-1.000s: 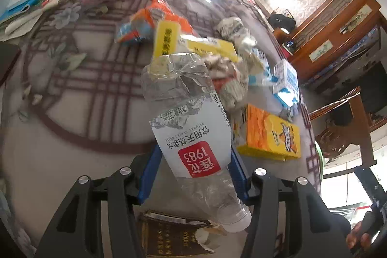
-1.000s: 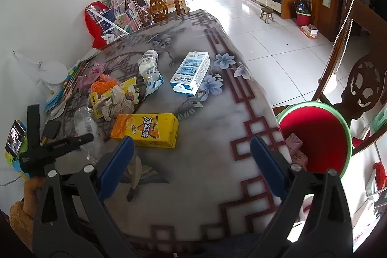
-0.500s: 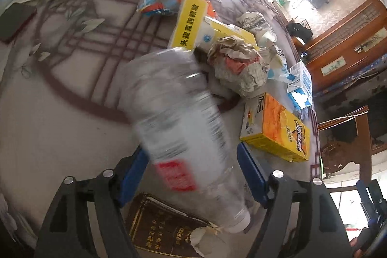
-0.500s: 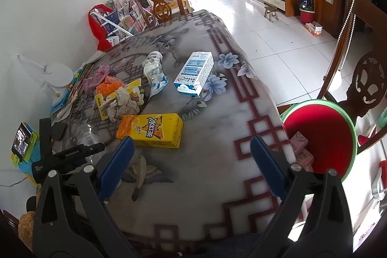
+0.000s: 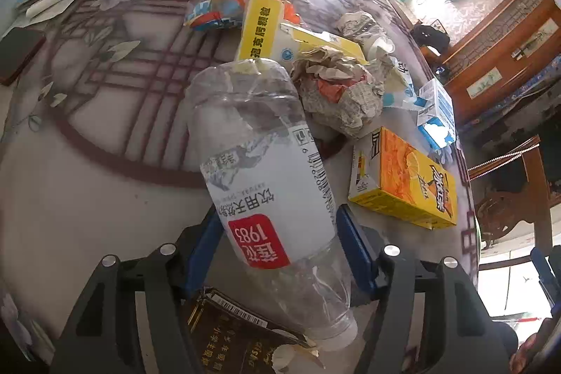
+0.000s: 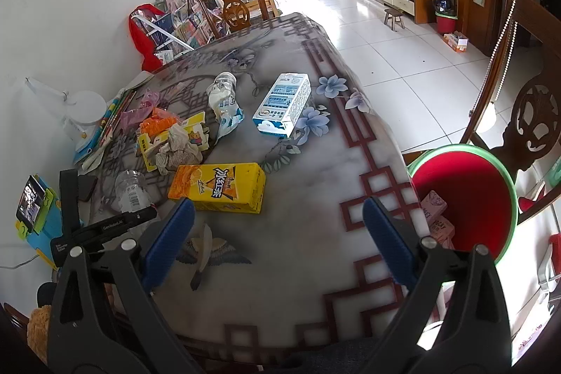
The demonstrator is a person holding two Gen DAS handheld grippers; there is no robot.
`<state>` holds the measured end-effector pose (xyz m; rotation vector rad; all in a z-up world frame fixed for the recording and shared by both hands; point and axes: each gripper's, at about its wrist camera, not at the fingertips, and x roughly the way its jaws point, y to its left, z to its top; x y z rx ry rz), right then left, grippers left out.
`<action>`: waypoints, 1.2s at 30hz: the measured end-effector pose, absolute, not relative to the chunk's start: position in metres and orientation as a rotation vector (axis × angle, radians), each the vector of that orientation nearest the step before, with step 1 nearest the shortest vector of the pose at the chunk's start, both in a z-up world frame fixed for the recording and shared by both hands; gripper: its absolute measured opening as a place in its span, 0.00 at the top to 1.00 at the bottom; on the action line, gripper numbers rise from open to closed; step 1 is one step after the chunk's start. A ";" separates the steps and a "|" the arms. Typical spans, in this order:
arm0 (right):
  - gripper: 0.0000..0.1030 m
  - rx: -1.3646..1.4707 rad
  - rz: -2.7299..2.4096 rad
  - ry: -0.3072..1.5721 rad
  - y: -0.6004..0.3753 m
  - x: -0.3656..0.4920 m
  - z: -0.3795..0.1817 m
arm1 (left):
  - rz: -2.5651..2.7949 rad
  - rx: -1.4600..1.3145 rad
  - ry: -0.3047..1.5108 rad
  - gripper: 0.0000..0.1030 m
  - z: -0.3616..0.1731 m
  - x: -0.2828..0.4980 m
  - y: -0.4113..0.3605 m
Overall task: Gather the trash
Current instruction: 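Grasp the clear red-labelled water bottle with the left tool and lift it, then grasp the yellow iced-tea carton with the right tool while the left tool holds the bottle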
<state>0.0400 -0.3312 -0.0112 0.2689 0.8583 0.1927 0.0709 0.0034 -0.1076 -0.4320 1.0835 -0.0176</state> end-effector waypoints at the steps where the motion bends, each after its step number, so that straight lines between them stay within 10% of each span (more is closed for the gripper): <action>1: 0.08 0.269 0.192 0.859 -0.331 0.040 -0.011 | -0.019 -0.434 1.082 0.41 -0.107 0.071 0.004; 36: 0.05 -0.206 0.459 1.267 -0.222 0.143 -0.071 | -0.024 -0.377 0.830 0.41 -0.055 0.038 0.038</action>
